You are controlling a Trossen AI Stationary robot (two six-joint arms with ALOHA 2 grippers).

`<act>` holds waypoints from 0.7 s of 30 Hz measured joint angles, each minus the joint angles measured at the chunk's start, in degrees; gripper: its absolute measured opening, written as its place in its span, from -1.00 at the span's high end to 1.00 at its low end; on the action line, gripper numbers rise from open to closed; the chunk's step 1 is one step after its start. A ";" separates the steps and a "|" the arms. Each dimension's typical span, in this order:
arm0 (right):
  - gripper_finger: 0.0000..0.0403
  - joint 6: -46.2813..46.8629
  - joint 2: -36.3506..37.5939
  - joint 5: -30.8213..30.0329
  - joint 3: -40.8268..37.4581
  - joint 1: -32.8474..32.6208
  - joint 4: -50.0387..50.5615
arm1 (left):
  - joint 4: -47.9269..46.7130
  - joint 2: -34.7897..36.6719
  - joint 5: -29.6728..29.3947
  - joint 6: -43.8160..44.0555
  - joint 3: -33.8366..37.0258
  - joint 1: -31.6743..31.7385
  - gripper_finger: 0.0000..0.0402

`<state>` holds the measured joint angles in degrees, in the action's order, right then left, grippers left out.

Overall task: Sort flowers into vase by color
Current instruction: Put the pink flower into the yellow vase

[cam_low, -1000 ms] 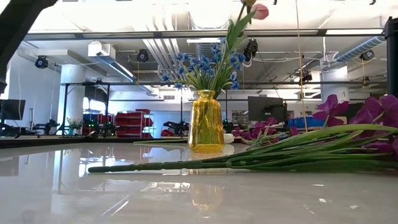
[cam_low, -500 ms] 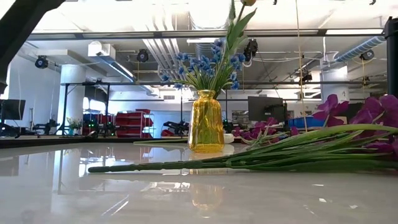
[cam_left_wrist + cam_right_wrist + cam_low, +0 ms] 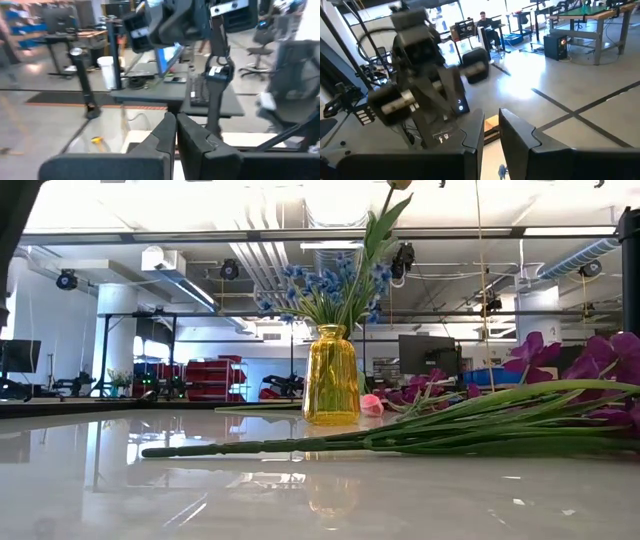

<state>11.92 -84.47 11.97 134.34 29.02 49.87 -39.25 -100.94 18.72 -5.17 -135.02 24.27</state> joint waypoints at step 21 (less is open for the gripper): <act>0.07 17.18 5.47 -14.50 -19.47 -0.01 34.17 | -20.18 14.22 -8.69 -4.90 0.24 -0.07 1.00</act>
<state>29.11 -78.99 -2.53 114.88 29.00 84.03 -59.43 -86.71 10.03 -10.07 -134.78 24.21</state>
